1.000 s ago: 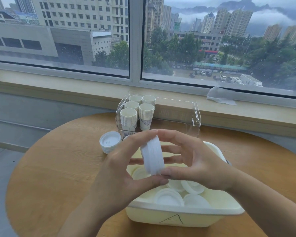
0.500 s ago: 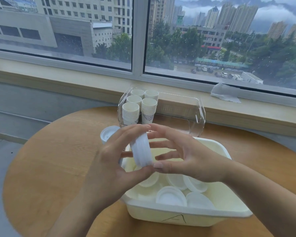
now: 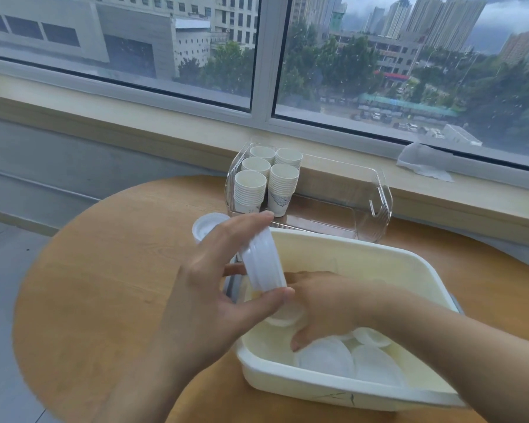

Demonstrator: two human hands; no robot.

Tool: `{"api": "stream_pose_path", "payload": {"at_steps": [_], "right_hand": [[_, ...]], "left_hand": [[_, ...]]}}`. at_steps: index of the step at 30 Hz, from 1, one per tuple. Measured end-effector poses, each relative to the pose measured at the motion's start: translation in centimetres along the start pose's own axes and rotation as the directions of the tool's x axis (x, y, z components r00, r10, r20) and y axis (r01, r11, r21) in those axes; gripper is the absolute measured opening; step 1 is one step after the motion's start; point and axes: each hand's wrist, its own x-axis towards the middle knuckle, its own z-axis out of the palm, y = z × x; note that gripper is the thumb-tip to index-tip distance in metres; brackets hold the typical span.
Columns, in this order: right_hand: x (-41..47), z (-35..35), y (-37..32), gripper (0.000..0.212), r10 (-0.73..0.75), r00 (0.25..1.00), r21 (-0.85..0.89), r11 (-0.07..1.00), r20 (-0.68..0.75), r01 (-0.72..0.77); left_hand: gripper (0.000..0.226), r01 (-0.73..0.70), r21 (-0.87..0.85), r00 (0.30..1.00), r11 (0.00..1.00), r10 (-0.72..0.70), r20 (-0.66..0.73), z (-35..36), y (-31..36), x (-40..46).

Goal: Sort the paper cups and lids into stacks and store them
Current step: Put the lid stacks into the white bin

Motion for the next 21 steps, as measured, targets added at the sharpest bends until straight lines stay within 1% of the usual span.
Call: {"api": "stream_pose_path", "payload": {"at_steps": [4, 7, 9, 12, 15, 21], "right_hand": [[0.0, 0.1, -0.1, 0.078, 0.010, 0.999, -0.004, 1.000, -0.033, -0.010], [0.1, 0.2, -0.2, 0.071, -0.029, 0.996, 0.000, 1.000, -0.087, 0.029], [0.2, 0.4, -0.1, 0.073, -0.059, 0.992, -0.007, 0.998, -0.111, 0.059], [0.5, 1.0, 0.0, 0.076, -0.080, 0.992, 0.001, 0.997, -0.101, 0.080], [0.8, 1.4, 0.2, 0.075, -0.086, 0.993, -0.011, 0.996, -0.080, 0.086], [0.4, 1.0, 0.5, 0.073, -0.098, 0.990, 0.027, 0.995, -0.105, 0.101]], "left_hand": [[0.081, -0.024, -0.013, 1.000, 1.000, 0.024, 0.006, 0.1, -0.3, 0.0], [0.079, -0.033, -0.011, 0.999, 0.999, 0.033, 0.007, 0.1, -0.4, 0.0], [0.078, -0.038, -0.007, 0.999, 0.999, 0.039, 0.015, 0.1, -0.3, 0.1], [0.079, -0.030, -0.011, 0.999, 0.999, 0.030, 0.025, 0.2, -0.4, 0.3], [0.079, -0.021, -0.010, 0.999, 1.000, 0.021, 0.029, 0.1, -0.3, 0.5], [0.077, -0.012, -0.004, 0.999, 1.000, 0.012, 0.040, -0.1, -0.2, 0.4]]}}
